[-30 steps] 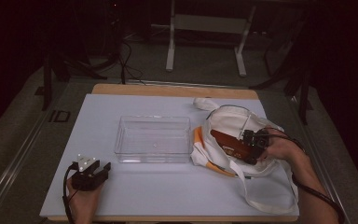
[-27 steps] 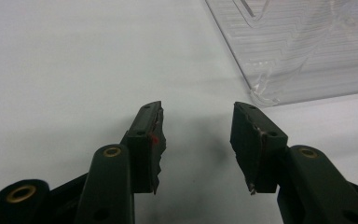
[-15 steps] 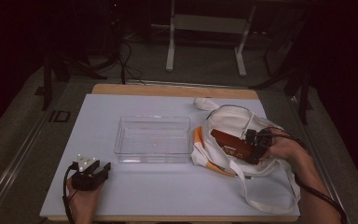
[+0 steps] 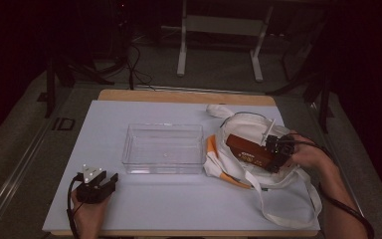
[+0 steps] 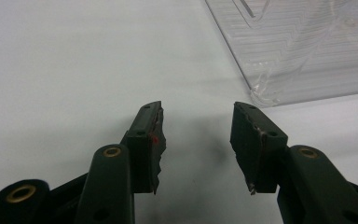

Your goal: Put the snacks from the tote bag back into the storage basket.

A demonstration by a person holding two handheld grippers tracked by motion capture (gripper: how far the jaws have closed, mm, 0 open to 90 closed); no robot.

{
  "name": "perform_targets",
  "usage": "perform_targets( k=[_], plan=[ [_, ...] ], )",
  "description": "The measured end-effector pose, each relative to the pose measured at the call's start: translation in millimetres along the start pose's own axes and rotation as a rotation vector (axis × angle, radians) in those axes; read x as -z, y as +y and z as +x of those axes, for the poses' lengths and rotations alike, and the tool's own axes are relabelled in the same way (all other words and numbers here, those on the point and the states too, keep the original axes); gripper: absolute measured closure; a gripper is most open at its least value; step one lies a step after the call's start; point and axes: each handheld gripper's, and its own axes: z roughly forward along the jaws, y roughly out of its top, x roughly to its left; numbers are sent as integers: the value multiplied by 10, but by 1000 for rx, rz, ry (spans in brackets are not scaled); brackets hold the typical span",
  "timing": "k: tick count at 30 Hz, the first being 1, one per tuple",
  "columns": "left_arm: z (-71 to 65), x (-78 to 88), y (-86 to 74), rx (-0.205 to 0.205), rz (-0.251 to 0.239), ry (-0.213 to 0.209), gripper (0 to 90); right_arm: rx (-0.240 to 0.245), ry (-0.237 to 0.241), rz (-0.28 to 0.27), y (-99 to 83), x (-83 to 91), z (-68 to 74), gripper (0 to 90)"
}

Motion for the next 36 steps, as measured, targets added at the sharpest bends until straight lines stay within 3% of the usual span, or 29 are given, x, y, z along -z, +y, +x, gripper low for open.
perform_targets(
  k=[36],
  plan=[
    [-1, -1, 0, 1, 1, 1, 541, 39, -54, -54, 11, 462, 48, 431]
  ],
)
